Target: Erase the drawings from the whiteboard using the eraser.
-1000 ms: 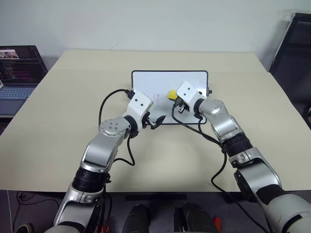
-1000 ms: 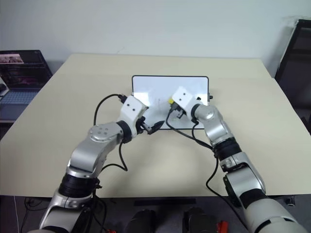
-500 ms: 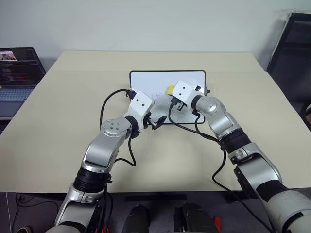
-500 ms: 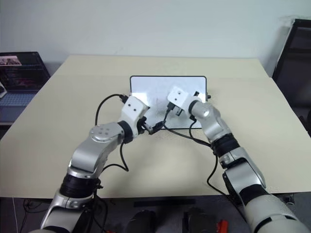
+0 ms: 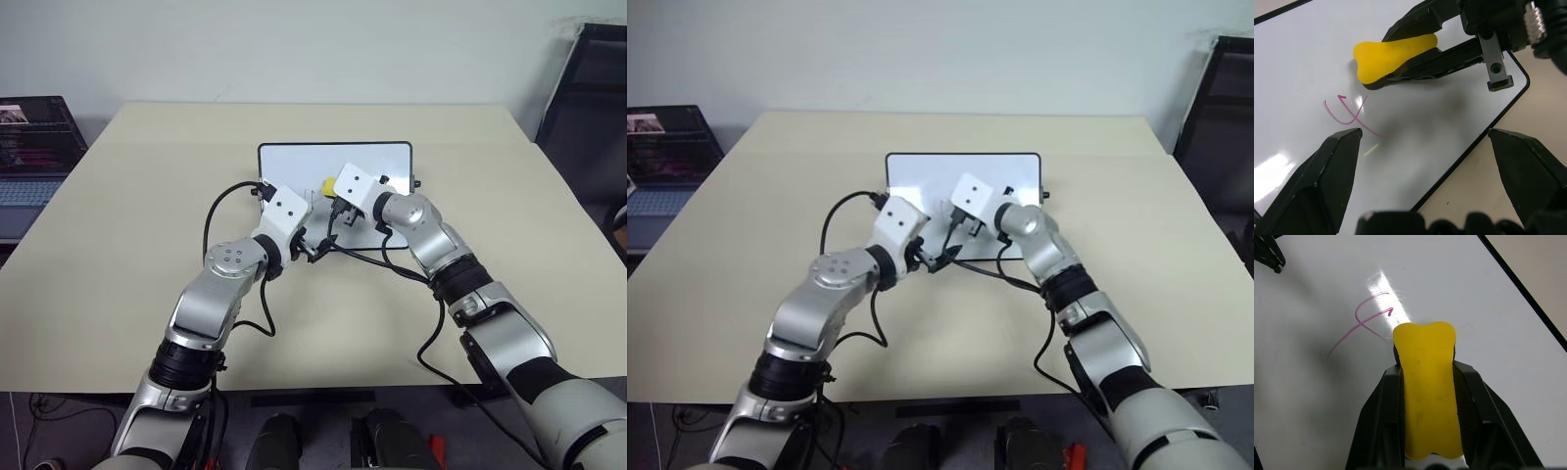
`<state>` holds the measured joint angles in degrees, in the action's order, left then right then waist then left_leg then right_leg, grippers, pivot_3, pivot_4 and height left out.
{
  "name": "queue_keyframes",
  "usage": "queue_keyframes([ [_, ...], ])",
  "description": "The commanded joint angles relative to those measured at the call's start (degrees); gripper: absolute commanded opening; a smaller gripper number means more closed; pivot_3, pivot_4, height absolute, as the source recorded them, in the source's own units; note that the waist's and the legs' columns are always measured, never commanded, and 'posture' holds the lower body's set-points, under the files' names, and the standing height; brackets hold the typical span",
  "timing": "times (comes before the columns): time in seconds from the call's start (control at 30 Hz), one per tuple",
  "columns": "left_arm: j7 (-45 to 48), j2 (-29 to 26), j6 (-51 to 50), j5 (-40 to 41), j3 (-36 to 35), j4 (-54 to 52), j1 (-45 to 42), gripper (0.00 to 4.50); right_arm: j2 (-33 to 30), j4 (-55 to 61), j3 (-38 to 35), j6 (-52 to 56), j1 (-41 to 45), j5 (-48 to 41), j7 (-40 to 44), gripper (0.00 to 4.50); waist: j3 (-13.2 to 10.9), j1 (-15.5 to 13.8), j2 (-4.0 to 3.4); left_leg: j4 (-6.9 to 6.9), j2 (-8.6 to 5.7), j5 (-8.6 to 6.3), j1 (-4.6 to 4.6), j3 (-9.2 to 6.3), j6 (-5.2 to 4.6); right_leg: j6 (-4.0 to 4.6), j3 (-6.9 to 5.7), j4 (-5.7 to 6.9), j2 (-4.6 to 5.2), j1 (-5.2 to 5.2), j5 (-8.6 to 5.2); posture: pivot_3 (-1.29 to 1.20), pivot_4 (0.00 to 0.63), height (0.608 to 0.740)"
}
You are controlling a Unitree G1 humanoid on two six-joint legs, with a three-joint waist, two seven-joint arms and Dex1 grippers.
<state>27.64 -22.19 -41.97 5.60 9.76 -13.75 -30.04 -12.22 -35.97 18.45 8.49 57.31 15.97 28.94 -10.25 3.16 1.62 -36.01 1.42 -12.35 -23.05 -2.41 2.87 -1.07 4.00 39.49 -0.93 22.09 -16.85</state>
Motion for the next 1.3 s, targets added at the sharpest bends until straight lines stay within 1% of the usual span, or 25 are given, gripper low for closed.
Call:
queue_keyframes([
  [0.03,0.1,0.0,1.1,-0.2,0.2,-2.2,-0.4,4.5,-2.8,5.0,-2.1,3.2,-3.2,-0.9,1.6,1.0,0.0,-0.4,0.0,0.0,-0.01,0.0,-0.03,-0.01,0.0,0.0,-0.02,-0.02,0.0,-0.01,0.0,0.0,0.15,0.74],
  [0.27,0.7,-0.1,1.9,-0.3,0.2,-1.1,-0.7,4.5,-7.2,16.1,-2.3,9.1,-12.1,-1.0,4.3,1.0,0.0,-0.6,0.0,-0.03,-0.02,0.0,0.0,0.0,0.0,-0.01,-0.01,-0.01,0.01,-0.03,0.0,0.0,0.15,0.74],
  [0.4,0.9,-0.1,2.4,-0.3,0.2,-0.5,-0.8,4.5,-7.9,19.9,-3.0,11.4,-14.9,-1.9,4.5,1.0,0.0,-0.5,0.0,-0.03,-0.02,0.0,0.02,0.03,0.0,-0.02,-0.02,0.01,0.0,-0.05,-0.01,0.0,0.15,0.74],
  [0.6,0.6,-0.2,2.7,-0.3,-0.4,-0.2,0.1,4.5,-6.0,25.3,-6.2,12.4,-15.7,-5.8,3.5,1.0,0.0,-0.4,0.02,-0.03,-0.02,0.01,0.01,0.06,0.0,-0.12,-0.02,-0.02,0.0,-0.05,-0.06,0.0,0.15,0.74],
  [0.63,-0.1,0.0,3.4,-0.3,-1.2,-0.2,0.5,4.5,-5.4,27.2,-7.2,12.9,-16.3,-7.2,3.7,1.0,0.0,-0.4,0.02,-0.01,-0.02,0.0,0.0,0.05,0.0,-0.11,-0.01,-0.03,0.0,-0.03,-0.06,0.0,0.15,0.74],
  [0.7,-4.7,1.5,6.4,-0.9,-5.5,0.5,2.2,4.5,-2.7,34.3,-11.5,14.0,-19.1,-12.8,2.8,1.0,0.0,-0.4,0.02,0.01,-0.01,0.0,-0.04,0.02,0.0,-0.03,0.01,-0.05,0.0,0.02,-0.01,0.0,0.15,0.74],
  [0.77,-8.4,2.4,8.5,-1.3,-9.0,0.7,4.3,4.5,-1.8,40.5,-14.1,12.7,-22.8,-15.7,2.0,1.0,0.0,-0.3,0.02,0.04,0.07,-0.01,-0.14,-0.04,0.01,-0.02,0.01,-0.14,0.0,0.09,-0.01,0.0,0.15,0.74],
  [0.9,-8.9,2.1,11.4,-0.6,-10.9,-0.7,10.0,4.5,-0.3,49.0,-16.4,13.1,-30.9,-19.4,0.4,1.0,0.0,-0.6,0.01,0.04,0.07,-0.03,-0.41,-0.35,0.02,0.0,-0.03,-0.39,0.01,0.16,0.0,0.0,0.15,0.74],
  [1.0,-10.2,3.5,9.4,0.9,-13.3,-2.2,13.8,4.5,-0.5,53.6,-16.3,11.4,-37.7,-19.3,-1.2,1.0,0.0,-1.1,0.01,0.03,0.01,-0.03,-0.49,-0.41,0.02,-0.01,-0.05,-0.47,0.07,0.15,0.0,0.0,0.15,0.74],
  [1.13,-11.4,3.9,8.7,1.1,-14.5,-4.1,17.0,4.5,-0.9,56.2,-16.8,8.0,-43.9,-19.7,-2.5,1.0,0.0,-1.4,0.01,-0.03,0.0,-0.03,-0.51,-0.42,0.01,-0.01,-0.13,-0.44,0.06,0.15,0.0,0.0,0.15,0.74],
  [1.3,-11.0,2.9,9.3,0.4,-13.5,-4.9,17.6,4.5,-1.2,55.4,-16.3,3.4,-47.9,-19.5,-3.8,1.0,0.0,-1.3,0.01,-0.03,0.01,-0.02,-0.44,-0.33,0.02,-0.08,-0.13,-0.43,0.01,0.1,-0.04,0.0,0.15,0.74],
])
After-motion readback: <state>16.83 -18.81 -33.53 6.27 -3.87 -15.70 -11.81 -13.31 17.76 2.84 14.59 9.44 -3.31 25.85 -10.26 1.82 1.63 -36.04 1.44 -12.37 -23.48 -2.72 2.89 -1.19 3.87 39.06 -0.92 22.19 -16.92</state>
